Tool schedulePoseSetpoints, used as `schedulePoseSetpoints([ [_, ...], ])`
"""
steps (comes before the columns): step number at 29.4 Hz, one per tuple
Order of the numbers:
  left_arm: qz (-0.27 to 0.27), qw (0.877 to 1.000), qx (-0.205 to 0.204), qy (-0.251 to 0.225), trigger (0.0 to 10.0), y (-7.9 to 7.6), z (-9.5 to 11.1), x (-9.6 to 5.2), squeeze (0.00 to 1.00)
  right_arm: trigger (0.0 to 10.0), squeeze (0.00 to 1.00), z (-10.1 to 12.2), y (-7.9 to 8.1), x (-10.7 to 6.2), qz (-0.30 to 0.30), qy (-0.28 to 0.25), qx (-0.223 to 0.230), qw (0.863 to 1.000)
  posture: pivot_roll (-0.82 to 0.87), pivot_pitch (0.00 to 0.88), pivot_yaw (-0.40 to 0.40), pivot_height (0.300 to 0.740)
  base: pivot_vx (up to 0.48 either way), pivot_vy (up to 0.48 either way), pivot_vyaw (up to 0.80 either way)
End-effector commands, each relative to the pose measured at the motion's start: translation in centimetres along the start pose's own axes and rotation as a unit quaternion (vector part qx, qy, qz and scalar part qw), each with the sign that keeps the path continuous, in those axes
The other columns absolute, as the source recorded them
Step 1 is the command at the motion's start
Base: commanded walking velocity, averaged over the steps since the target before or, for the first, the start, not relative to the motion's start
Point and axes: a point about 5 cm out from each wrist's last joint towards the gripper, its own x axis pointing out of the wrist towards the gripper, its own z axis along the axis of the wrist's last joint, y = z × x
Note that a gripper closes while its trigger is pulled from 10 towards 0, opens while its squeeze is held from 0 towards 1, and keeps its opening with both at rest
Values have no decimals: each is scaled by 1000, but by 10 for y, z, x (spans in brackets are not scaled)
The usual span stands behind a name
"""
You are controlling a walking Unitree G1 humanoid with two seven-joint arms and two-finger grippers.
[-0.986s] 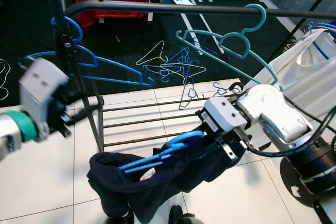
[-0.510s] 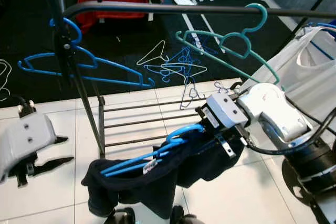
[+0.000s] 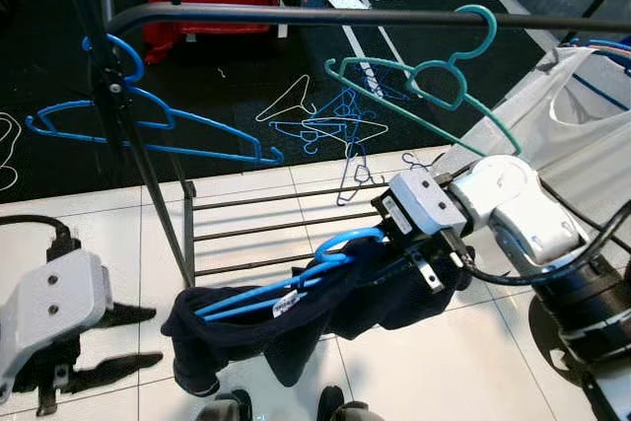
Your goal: Hang hanger
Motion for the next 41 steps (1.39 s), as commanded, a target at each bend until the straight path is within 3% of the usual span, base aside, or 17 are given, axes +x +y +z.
schedulePoseSetpoints([
  [1,-3,1000,22,-16,10000,-2,5,1,0,0,0,4,0,-3,-2,-4,-15,1000,120,161,3,740,0,0,0],
  [3,-3,1000,22,-16,10000,-2,5,1,0,0,0,4,0,-3,-2,-4,-15,1000,120,161,3,740,0,0,0],
  [4,20,998,35,-42,10000,2,12,5,0,0,0,4,0,-3,-1,-4,-15,1000,119,166,0,740,0,0,0],
  [7,25,996,53,-61,10000,1,19,11,0,0,0,4,0,-2,1,-5,-15,1000,115,168,-4,740,0,0,0],
  [13,23,992,87,-87,10000,-9,32,21,0,0,0,5,-2,-1,5,-6,-17,1000,115,168,-8,740,0,0,0],
  [25,13,993,85,-83,10000,-16,28,24,0,0,0,7,-5,-1,2,-9,-20,1000,117,171,-10,740,0,0,0],
  [32,17,992,89,-87,10000,-19,23,41,0,0,0,12,-9,-2,-4,-17,-25,1000,109,174,-14,740,0,0,0],
  [37,18,992,94,-86,10000,-20,22,44,0,0,0,13,-10,-3,-5,-20,-25,999,108,175,-13,740,0,0,0],
  [38,25,991,101,-83,9216,-19,19,49,0,0,0,15,-11,-3,-7,-23,-25,999,106,176,-14,740,0,0,0],
  [39,32,991,108,-78,4667,-18,17,52,0,0,0,16,-12,-3,-8,-25,-26,999,105,176,-15,740,0,0,0],
  [41,32,991,108,-78,4667,-18,17,52,0,0,0,16,-12,-3,-8,-25,-26,999,105,176,-15,740,0,0,0],
])
